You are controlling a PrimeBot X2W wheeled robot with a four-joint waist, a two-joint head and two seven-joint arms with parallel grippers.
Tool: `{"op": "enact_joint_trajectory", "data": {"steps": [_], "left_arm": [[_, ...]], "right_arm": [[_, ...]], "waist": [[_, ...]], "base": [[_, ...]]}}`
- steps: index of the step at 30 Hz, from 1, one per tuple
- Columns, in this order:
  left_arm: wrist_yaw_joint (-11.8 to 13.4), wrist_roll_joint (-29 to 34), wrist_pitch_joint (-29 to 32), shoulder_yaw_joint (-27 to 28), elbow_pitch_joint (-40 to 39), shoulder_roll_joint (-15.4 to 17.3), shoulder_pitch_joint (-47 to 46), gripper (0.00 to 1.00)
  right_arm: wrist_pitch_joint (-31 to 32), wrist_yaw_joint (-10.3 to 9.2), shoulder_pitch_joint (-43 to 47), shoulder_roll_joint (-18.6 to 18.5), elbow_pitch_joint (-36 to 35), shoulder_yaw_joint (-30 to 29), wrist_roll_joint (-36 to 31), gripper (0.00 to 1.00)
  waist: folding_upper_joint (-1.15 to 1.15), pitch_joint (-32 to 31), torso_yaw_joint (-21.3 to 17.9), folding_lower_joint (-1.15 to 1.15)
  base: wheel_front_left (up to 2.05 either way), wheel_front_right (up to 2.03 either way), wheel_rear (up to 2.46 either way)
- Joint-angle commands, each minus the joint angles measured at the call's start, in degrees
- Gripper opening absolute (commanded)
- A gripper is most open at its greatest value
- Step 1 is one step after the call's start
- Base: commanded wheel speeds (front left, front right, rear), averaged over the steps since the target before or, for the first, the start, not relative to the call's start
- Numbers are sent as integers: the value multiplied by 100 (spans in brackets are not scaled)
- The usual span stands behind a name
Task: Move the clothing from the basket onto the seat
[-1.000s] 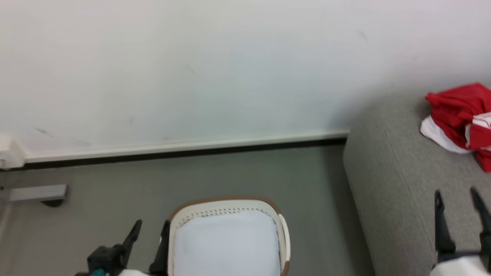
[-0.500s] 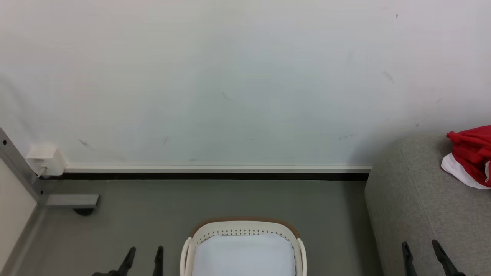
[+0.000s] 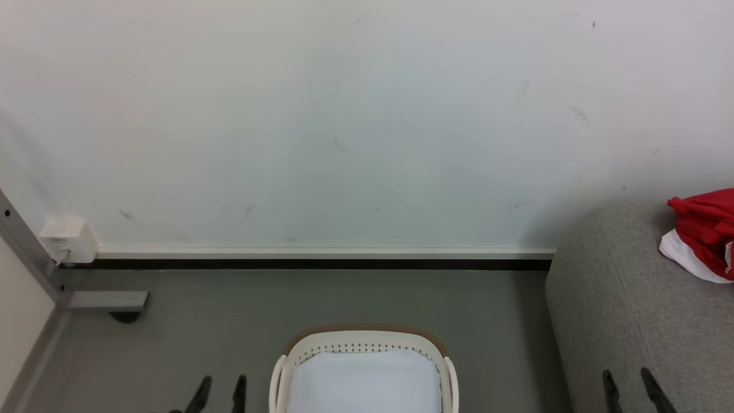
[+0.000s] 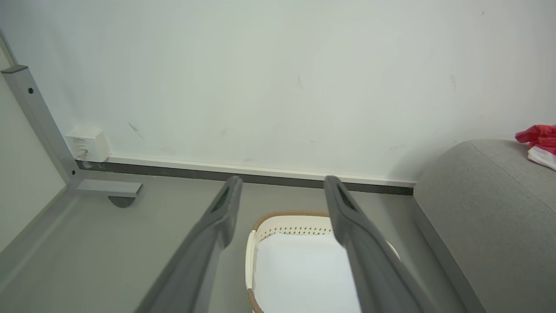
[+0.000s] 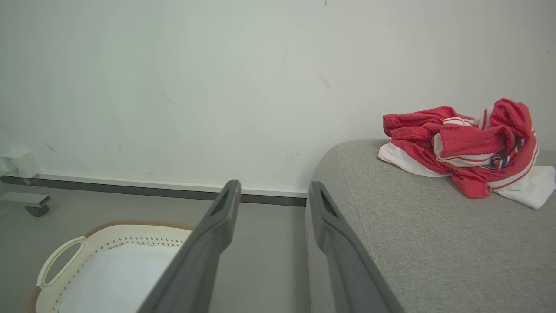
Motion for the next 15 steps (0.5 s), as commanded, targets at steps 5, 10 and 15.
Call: {"op": "enact_joint_trajectory", "data": {"steps": [5,10,15], "left_arm": [[-6,-185,83,31,169,-36,-2,0],[-26,-747,253,120,135,-45,-74,0],[-46,-1285,373,164,61,-54,-110,0]], "right_arm": [[115,1,-12,43,185,-51,188,0],[283,0,-96,38,164,-90,791,0],[397,0,-140,33,99,-82,1366,0]], "waist": [[0,4,-4,1],[0,20,-14,1],[0,37,-25,1]], "base": [[0,0,0],[0,0,0],[0,0,0]]}}
